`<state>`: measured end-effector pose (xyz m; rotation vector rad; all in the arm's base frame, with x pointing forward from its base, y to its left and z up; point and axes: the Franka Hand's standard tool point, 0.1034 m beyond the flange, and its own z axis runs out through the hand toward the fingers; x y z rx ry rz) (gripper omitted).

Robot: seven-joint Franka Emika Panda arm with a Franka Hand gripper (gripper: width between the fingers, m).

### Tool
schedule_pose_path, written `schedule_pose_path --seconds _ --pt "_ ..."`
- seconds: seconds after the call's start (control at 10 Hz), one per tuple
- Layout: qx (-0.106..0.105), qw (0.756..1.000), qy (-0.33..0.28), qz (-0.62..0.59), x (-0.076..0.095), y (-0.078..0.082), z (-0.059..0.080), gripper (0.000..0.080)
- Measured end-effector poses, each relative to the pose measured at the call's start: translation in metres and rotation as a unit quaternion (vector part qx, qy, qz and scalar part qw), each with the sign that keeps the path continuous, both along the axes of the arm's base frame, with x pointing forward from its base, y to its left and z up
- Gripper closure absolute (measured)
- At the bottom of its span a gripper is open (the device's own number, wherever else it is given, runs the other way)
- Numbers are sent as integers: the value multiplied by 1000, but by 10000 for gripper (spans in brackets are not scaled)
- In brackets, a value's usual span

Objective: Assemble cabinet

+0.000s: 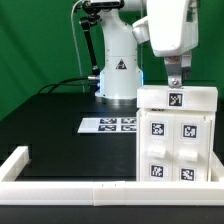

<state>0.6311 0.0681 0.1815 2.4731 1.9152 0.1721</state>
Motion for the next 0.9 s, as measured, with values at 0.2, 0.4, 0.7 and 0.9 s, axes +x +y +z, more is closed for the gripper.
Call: schedule_pose_path --seconds 0.2,0.4,0.7,0.9 --pt "-4 1000 -1 20 0 -6 -3 2" --pt "-4 1000 3 8 -5 -8 -10 2" --pt "-3 1000 -4 -4 -7 -9 -13 2" --pt "-3 1000 -4 -8 -7 -9 -13 2"
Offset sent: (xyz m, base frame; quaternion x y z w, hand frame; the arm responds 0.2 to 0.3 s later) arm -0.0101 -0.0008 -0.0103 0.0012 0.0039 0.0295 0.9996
